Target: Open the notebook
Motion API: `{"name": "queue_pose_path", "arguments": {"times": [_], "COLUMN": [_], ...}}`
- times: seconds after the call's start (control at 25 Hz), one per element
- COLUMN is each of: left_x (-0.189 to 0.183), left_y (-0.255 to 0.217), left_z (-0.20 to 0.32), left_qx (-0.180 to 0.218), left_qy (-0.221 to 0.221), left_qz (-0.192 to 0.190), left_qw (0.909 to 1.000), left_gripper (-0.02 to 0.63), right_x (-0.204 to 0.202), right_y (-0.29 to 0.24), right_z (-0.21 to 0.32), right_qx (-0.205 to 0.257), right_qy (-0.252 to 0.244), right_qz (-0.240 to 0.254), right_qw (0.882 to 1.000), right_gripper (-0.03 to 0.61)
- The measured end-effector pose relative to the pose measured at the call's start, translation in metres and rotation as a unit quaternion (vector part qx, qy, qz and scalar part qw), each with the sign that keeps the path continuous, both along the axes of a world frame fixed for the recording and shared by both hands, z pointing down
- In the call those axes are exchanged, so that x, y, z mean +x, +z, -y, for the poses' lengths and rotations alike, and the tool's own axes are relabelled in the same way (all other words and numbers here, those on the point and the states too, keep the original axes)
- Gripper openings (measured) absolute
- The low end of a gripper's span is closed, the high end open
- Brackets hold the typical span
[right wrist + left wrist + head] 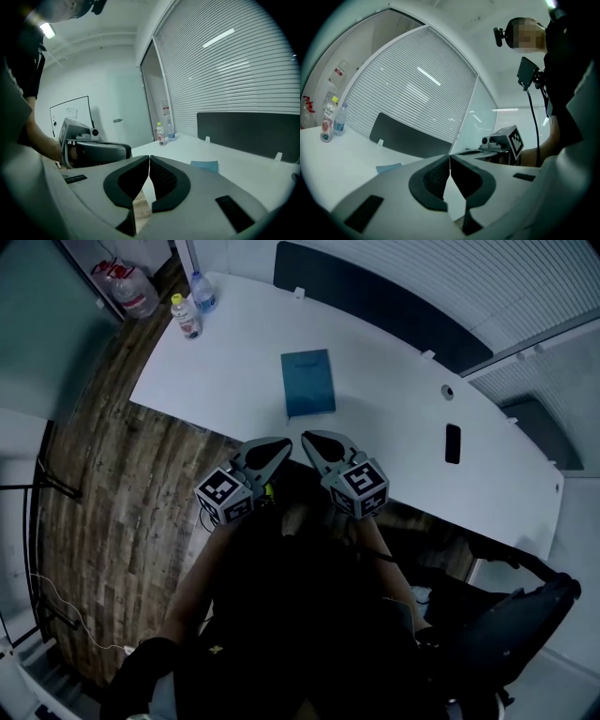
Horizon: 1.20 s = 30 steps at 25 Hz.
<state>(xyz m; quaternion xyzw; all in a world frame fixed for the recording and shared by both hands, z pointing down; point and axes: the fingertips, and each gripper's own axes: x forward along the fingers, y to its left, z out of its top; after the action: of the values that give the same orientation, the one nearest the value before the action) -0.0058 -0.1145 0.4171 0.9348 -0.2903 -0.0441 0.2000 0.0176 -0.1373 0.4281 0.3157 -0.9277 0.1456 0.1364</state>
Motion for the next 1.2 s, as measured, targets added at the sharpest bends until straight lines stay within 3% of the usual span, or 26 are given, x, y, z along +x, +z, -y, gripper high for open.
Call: {"name": "queue_pose_path", "arguments": {"times": [0.6,1.2], "left_x": [-0.005,0.004], "left_y": [0.014,0.045], "left_z": [0.055,0.086], "left_qx": [0.010,-0.029], "left_qy": [0.011,-0.019], "left_qz": [0.001,0.019], "left_qw": [0.9999,0.9992], "left_gripper": [0.023,0.037], "right_x": [-0.009,0.003], "right_y": [0.024,0.058], "right_z": [0.054,0.086], "right_qx": [-0.016,-0.058], "right_qy": [0.016,0.008], "right_qz": [0.003,-0.016], "right_qw": [1.000,0.998], "right_gripper": [0.011,0.071]}}
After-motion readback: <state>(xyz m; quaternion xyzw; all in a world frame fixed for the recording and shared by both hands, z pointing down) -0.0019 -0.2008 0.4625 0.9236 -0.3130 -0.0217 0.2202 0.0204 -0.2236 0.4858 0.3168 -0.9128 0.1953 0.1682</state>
